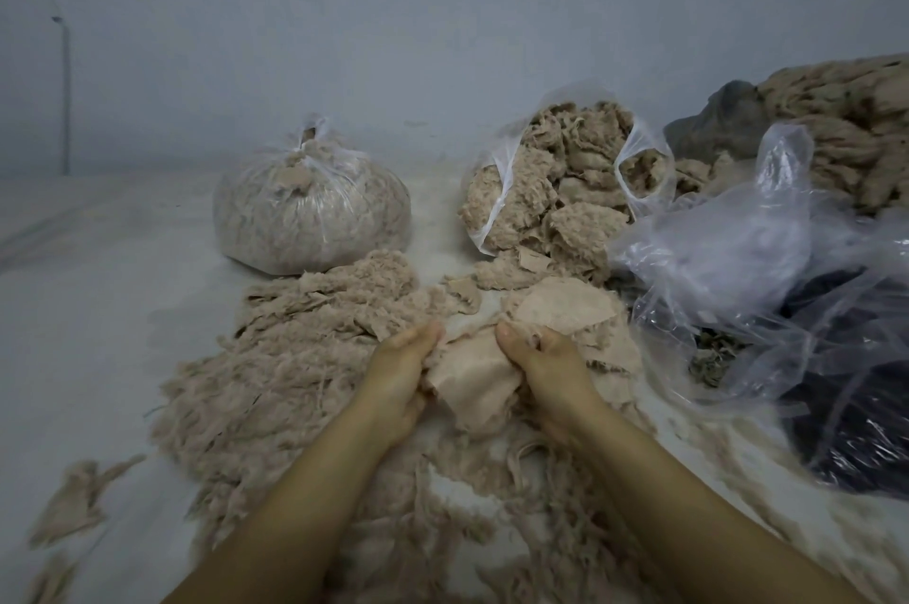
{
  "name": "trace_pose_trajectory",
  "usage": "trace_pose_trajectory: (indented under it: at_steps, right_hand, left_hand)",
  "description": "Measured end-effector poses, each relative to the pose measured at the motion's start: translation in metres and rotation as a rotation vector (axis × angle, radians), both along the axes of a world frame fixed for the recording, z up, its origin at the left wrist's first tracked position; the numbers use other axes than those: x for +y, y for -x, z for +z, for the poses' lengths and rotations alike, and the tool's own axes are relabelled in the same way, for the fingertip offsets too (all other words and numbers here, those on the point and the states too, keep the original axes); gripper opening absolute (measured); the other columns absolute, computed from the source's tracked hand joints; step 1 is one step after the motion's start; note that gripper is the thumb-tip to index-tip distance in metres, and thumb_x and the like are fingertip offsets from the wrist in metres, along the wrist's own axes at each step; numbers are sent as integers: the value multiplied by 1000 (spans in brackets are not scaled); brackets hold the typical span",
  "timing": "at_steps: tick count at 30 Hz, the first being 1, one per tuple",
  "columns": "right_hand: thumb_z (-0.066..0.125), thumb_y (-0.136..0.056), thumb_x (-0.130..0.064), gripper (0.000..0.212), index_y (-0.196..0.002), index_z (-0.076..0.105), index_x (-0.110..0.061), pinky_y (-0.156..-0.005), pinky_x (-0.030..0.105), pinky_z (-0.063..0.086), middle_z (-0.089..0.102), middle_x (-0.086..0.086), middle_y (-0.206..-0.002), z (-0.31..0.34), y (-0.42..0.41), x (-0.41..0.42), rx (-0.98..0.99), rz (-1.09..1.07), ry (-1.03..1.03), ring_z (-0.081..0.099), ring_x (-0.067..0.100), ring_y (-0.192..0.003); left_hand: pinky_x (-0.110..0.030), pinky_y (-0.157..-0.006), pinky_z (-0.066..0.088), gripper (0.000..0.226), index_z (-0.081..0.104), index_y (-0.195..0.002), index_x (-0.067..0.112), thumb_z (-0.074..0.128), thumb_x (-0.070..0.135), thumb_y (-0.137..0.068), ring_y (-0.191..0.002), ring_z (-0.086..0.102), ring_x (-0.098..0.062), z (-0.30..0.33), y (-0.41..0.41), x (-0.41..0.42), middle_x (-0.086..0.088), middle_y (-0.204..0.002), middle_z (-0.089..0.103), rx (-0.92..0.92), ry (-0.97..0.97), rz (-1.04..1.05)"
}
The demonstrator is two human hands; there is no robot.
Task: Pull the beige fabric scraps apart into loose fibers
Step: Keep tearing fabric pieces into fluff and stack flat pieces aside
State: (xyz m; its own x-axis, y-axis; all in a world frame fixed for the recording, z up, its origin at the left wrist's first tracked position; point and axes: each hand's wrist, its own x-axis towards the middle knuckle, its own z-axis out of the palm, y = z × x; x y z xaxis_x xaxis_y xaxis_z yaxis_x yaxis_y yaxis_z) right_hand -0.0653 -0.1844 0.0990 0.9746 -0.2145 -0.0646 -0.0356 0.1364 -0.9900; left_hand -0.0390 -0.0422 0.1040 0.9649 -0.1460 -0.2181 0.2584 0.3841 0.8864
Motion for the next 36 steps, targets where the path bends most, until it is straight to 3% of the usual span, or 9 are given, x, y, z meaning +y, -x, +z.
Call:
trace_pose_trajectory:
  at_steps: [4, 8, 12, 16, 21, 27, 31, 33, 36]
  right_hand:
    - [64, -91, -26, 28, -92, 63, 2, -80, 46, 55, 71, 17, -87, -1, -3, 8, -38, -9, 28, 68, 30, -84]
    - [61, -93, -26, 18, -84, 66, -11, -65, 31, 57, 73, 0, -72, -5, -5, 14, -95, -39, 53, 70, 16, -70]
    - [58, -95, -24, 14, -87, 68, -17, -74, 30, 58, 74, 1, -84, -8, -3, 18, -132, -55, 72, 71, 16, -81]
    - [56, -95, -19, 17, -84, 68, -20, -67, 22, 54, 72, -8, -75, -6, 1, 19, -193, -64, 41, 67, 5, -73]
    - [56, -95, -18, 18, -82, 68, -18, -69, 25, 53, 69, -8, -72, -3, 4, 20, -224, -61, 28, 65, 6, -72]
    - [58, -94, -17, 15, -85, 70, -16, -62, 24, 56, 74, -2, -75, 4, 6, 12, -170, -35, -96, 70, 11, -71]
    - [62, -92, -24, 13, -94, 71, -15, -83, 37, 55, 73, 10, -94, 12, 1, 3, -64, 35, -89, 69, 23, -90]
    - [64, -91, -27, 11, -92, 70, -18, -92, 43, 50, 72, 10, -97, 16, -2, -2, -36, 76, -27, 65, 29, -99]
    - [63, -91, -29, 13, -87, 68, -18, -74, 32, 53, 72, 4, -84, 21, -3, 0, -45, 159, 24, 67, 21, -82]
  left_hand:
    - [-35, -80, 56, 35, 65, -111, 2, 63, 27, -87, -93, 68, -28, 0, 11, -3, -20, -107, 69, -147, -196, -197]
    - [-43, -87, 53, 24, 64, -108, -3, 57, 14, -93, -95, 67, -33, -1, 8, -5, -24, -104, 69, -137, -202, -52]
    - [-33, -76, 56, 14, 68, -91, 10, 55, 14, -94, -84, 70, -22, 0, 7, -5, -13, -93, 73, -112, -182, -110]
    - [-35, -68, 47, 24, 63, -83, 1, 51, 16, -97, -72, 60, -25, -2, -4, 2, -16, -81, 65, -260, -353, 111]
    - [-31, -58, 32, 40, 49, -64, 4, 50, 27, -97, -60, 42, -21, -14, -17, 13, -12, -61, 45, -439, -661, 190]
    - [-42, -66, 46, 47, 51, -62, 5, 46, 33, -98, -62, 52, -25, -28, -36, 27, -15, -61, 53, -384, -775, 244]
    - [-34, -62, 39, 46, 52, -60, 11, 44, 35, -99, -61, 51, -24, -24, -39, 36, -5, -54, 50, -374, -878, 344]
    - [-33, -67, 45, 50, 59, -68, 14, 40, 51, -95, -64, 56, -23, -18, -34, 36, -3, -62, 58, -386, -836, 304]
    - [-34, -73, 54, 63, 66, -95, 20, 51, 76, -72, -77, 67, -16, 2, -16, 21, 1, -91, 70, -310, -484, -106]
